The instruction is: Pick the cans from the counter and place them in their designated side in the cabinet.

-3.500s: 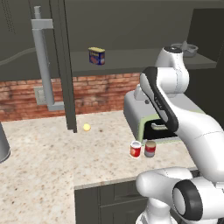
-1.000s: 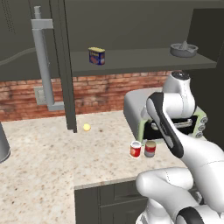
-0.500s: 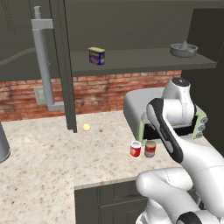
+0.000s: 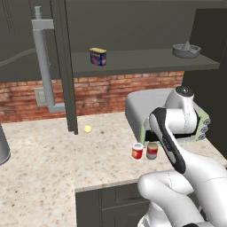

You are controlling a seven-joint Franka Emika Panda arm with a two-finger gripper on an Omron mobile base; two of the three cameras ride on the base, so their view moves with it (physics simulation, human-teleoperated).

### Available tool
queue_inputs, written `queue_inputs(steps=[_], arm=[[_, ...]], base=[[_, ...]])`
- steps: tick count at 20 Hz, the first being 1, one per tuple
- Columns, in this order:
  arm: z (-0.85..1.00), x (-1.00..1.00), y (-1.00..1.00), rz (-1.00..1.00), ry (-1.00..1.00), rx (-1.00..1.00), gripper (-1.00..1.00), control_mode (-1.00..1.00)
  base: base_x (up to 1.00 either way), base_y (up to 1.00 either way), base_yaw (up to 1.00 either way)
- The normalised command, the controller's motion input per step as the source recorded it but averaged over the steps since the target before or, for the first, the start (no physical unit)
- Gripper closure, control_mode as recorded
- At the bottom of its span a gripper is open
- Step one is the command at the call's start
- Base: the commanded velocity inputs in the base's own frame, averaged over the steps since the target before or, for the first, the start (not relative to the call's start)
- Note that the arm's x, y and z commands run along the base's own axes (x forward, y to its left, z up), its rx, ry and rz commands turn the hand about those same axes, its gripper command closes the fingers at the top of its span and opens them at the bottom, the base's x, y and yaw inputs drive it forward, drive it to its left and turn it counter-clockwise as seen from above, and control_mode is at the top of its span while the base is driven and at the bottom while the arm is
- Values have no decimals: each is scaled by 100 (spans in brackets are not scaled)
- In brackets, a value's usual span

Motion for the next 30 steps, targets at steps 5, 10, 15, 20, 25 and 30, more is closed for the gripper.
queue_inputs(steps=[5, 10, 15, 20, 25, 30], arm=[[-18, -1, -3, 0, -1, 0, -100, -100], [-16, -2, -4, 0, 0, 0, -100, -100], [-16, 0, -1, 0, 0, 0, -100, -100], [-16, -4, 0, 1, 0, 0, -100, -100], [-15, -6, -1, 1, 0, 0, -100, -100], [-14, -1, -1, 1, 0, 0, -100, -100]], base=[[0, 0, 0], [0, 0, 0], [0, 0, 0], [0, 0, 0], [0, 0, 0], [0, 0, 0]])
